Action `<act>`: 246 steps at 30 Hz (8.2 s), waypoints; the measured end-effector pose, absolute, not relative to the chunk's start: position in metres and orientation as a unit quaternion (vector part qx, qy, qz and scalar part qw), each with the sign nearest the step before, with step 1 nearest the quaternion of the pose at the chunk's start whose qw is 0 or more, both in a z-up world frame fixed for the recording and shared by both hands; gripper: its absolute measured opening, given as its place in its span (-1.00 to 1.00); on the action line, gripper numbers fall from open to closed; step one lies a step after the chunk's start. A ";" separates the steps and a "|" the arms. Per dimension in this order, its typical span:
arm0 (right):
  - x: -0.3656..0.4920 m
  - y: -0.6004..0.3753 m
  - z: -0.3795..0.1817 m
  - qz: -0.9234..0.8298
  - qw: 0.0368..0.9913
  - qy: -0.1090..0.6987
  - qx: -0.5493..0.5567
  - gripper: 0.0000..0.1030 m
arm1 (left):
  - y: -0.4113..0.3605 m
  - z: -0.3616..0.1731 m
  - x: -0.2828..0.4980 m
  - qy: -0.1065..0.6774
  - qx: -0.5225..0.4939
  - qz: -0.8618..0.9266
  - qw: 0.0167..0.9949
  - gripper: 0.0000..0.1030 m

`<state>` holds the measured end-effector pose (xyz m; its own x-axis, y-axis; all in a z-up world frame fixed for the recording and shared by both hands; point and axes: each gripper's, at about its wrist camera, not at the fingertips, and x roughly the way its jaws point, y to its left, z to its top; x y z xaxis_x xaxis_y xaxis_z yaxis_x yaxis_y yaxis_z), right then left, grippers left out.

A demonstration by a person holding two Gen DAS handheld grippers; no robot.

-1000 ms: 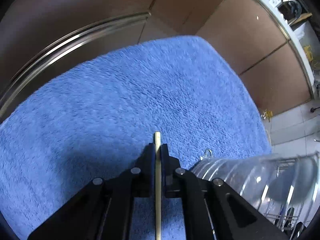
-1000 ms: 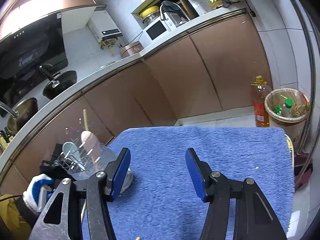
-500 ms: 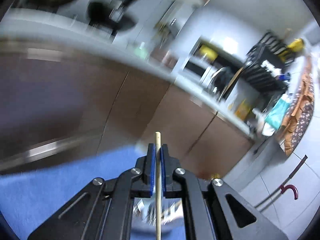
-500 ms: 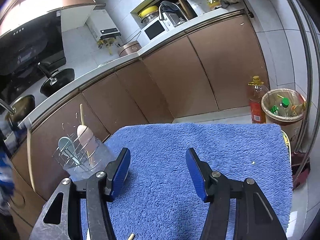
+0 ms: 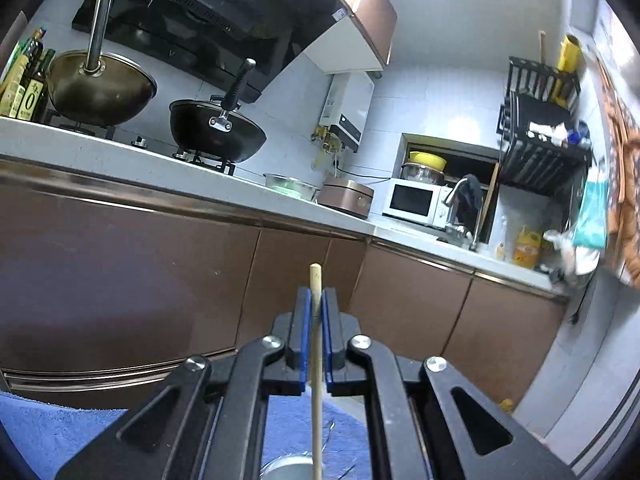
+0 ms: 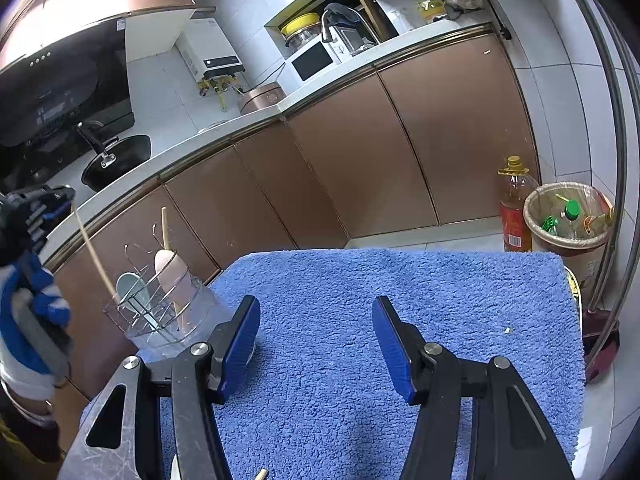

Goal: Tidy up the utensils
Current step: 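Lower the held chopstick into the holder and open the left tool, then withdraw both tools from the holder back over the towel, then move the left tool to a chopstick while the right tool approaches another chopstick, then close the left tool on its chopstick while the right tool grasps another chopstick, then lift both chopsticks and carry both tools over the utensil holder, then lower both chopsticks into the holder and open both tools, then withdraw both tools from the holder and hold them above the towel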

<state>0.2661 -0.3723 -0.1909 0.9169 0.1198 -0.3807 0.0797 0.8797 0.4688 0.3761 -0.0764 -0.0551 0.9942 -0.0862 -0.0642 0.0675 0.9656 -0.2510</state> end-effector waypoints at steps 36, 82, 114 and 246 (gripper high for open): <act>0.151 -0.308 -0.092 0.030 0.965 0.207 0.160 0.20 | -0.033 -0.039 0.163 0.171 0.004 -0.022 0.985 -0.14; 0.023 -0.216 -0.026 0.007 0.982 0.184 0.051 1.00 | 0.066 -0.050 0.042 0.241 -0.074 -0.067 0.965 0.05; 0.261 -0.277 -0.215 0.034 0.823 0.547 0.150 -0.29 | -0.026 -0.219 0.334 0.592 -0.082 -0.177 0.782 -0.69; 0.039 -0.274 0.015 0.076 0.989 0.105 0.070 0.26 | -0.033 0.024 0.076 0.133 -0.028 -0.105 0.985 -0.21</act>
